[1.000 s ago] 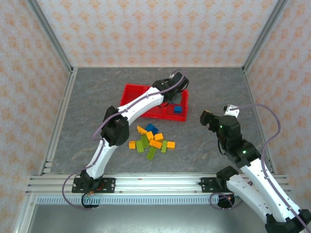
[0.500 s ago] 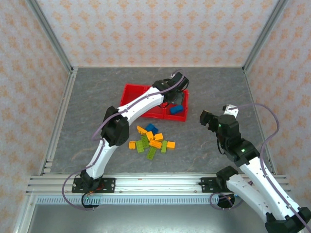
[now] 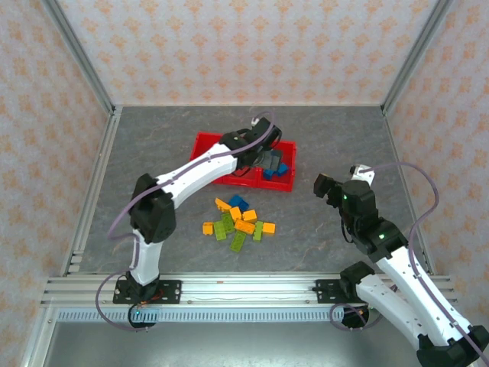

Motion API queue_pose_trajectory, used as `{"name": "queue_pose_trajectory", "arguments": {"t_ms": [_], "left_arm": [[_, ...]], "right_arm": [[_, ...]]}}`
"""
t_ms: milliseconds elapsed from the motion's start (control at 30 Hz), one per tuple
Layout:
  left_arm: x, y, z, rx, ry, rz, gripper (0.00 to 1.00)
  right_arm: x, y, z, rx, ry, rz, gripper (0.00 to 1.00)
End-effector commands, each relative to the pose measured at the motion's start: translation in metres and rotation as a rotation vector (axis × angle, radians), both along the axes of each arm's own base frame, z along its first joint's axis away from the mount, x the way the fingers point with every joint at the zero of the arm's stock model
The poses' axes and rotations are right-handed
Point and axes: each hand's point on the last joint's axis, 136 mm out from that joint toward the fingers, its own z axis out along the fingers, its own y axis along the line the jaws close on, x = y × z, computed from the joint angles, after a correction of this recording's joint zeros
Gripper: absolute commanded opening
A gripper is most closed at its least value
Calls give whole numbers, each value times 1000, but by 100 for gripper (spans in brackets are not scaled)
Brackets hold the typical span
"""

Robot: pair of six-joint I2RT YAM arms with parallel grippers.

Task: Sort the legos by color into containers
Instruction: Place the lego in the container, then touch the lego at the center of the table.

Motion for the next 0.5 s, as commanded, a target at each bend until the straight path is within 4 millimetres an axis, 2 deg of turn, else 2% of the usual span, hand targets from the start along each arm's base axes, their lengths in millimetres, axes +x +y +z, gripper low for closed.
{"name": "queue_pose_trajectory", "arguments": {"t_ms": [0,100,267,367,467], "left_arm": [[-15,19,21,12,-65,50,99],[-37,31,2,50,-33,62,99],[-69,42,-49,96,77,-7,90],[-83,46,-74,126,139,-52,84],[-89,49,-91,151,173,-76,78]], "right_arm": [[0,-3,-4,2,2,-23,100],[0,-3,-5,3,4,-21,100],[1,-2,-6,3,8,-18,100],[1,-1,-6,3,8,-15,100],[1,-2,-6,3,8,-18,100]]}}
